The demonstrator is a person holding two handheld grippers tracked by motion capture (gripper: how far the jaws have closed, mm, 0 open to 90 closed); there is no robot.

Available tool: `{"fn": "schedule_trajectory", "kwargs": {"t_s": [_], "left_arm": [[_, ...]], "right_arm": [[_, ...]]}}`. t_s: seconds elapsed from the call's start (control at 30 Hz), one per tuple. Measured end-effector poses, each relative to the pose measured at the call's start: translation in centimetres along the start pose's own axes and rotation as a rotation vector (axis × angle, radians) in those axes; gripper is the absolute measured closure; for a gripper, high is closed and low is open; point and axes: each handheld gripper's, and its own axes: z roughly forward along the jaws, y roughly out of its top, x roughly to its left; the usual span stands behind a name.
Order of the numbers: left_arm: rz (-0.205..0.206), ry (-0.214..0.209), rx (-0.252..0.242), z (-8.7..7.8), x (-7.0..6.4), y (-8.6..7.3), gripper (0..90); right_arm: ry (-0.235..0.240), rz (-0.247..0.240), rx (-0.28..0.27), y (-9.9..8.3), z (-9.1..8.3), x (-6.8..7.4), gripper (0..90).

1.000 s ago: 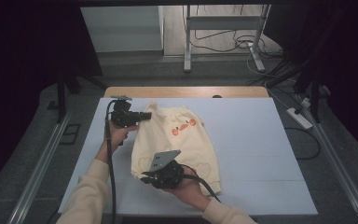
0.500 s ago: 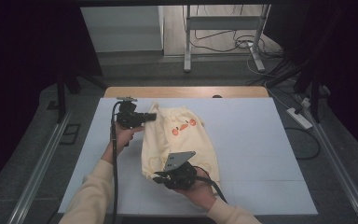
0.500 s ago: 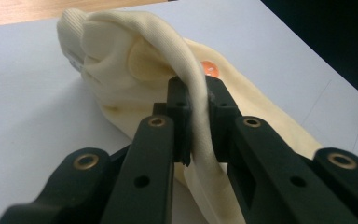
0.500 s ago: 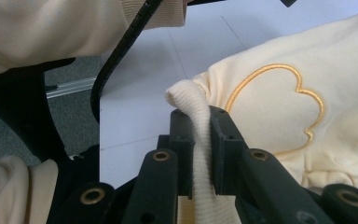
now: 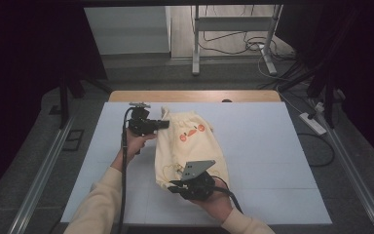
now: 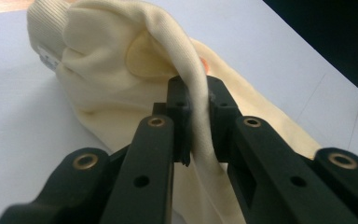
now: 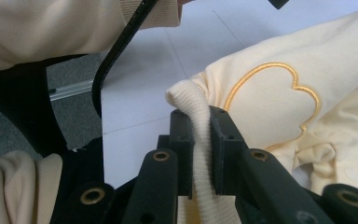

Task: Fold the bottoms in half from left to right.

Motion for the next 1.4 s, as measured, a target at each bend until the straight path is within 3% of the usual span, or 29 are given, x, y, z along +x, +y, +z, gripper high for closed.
{"fn": "schedule_trajectory", "kwargs": {"t_s": [1.4], "left_arm": [[0.035, -0.013, 0.02, 3.4, -2.1, 0.4, 81.6]], "right_arm": [[-0.057, 0.066, 0.001, -3.5, -3.7, -0.7, 81.0]]}}
